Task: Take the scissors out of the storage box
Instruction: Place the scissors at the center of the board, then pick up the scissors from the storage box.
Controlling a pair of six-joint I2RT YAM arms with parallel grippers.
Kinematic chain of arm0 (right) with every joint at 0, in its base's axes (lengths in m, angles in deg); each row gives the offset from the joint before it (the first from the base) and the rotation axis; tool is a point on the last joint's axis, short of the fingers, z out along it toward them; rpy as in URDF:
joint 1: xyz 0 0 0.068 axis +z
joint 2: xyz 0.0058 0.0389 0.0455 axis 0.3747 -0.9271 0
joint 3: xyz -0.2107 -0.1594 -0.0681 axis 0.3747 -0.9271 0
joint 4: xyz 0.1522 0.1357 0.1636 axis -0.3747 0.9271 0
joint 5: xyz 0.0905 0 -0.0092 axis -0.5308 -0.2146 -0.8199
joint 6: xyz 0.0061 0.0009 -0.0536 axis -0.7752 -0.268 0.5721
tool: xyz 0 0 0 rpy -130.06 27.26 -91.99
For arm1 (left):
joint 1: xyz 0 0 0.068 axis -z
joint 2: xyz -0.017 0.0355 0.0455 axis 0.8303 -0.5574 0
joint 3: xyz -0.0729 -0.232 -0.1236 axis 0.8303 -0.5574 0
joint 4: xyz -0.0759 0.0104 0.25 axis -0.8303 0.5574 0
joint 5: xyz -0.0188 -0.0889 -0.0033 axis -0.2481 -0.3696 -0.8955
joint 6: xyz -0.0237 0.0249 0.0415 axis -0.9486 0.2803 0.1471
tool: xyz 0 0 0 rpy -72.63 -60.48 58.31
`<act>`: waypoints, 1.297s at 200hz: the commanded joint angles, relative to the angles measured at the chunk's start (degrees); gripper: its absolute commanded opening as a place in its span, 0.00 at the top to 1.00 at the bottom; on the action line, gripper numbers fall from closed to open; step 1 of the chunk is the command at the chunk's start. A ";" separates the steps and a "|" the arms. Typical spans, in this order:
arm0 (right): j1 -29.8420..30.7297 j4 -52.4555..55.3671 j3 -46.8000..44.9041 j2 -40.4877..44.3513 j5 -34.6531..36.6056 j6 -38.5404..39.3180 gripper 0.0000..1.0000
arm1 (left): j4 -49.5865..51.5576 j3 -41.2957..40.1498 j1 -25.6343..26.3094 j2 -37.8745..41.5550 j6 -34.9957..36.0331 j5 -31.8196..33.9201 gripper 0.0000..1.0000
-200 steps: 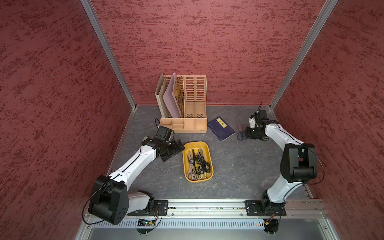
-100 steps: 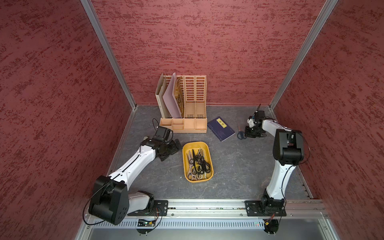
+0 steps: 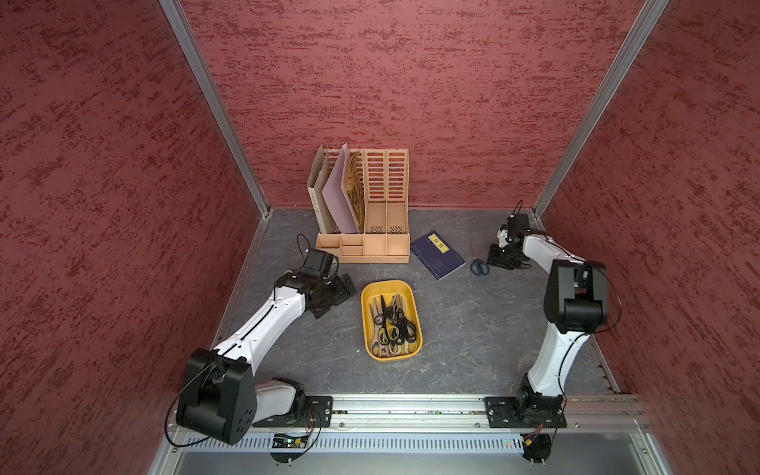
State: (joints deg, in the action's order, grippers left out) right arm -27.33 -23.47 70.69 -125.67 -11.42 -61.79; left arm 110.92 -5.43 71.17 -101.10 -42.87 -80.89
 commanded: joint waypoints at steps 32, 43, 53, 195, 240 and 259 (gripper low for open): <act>7.83 1.88 -10.72 20.29 -0.94 -15.28 0.53 | -0.46 0.89 -0.29 -0.07 3.26 -1.52 0.00; 11.32 1.26 -14.34 24.76 -0.99 -17.75 0.51 | -0.36 1.01 -0.33 -0.37 3.71 -2.38 0.00; 14.85 1.40 -16.88 27.91 -0.63 -20.19 0.50 | -0.29 1.18 -0.20 -0.59 4.35 -3.19 0.00; 61.64 10.19 -12.18 21.30 5.52 -35.16 0.61 | -2.61 -3.50 -0.19 0.58 3.92 -4.75 0.00; 63.97 8.78 -10.07 16.25 5.39 -34.53 0.62 | -1.20 -3.51 -0.36 1.76 4.70 -4.18 0.00; 64.62 8.70 -8.88 13.57 5.73 -34.50 0.63 | -0.40 -3.85 -0.37 2.75 4.95 -3.83 0.00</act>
State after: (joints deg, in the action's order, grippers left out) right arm 36.08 -14.88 59.48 -109.47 -7.53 -96.02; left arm 109.28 -8.42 71.17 -100.40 -38.90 -85.31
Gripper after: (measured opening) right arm 0.377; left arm 0.996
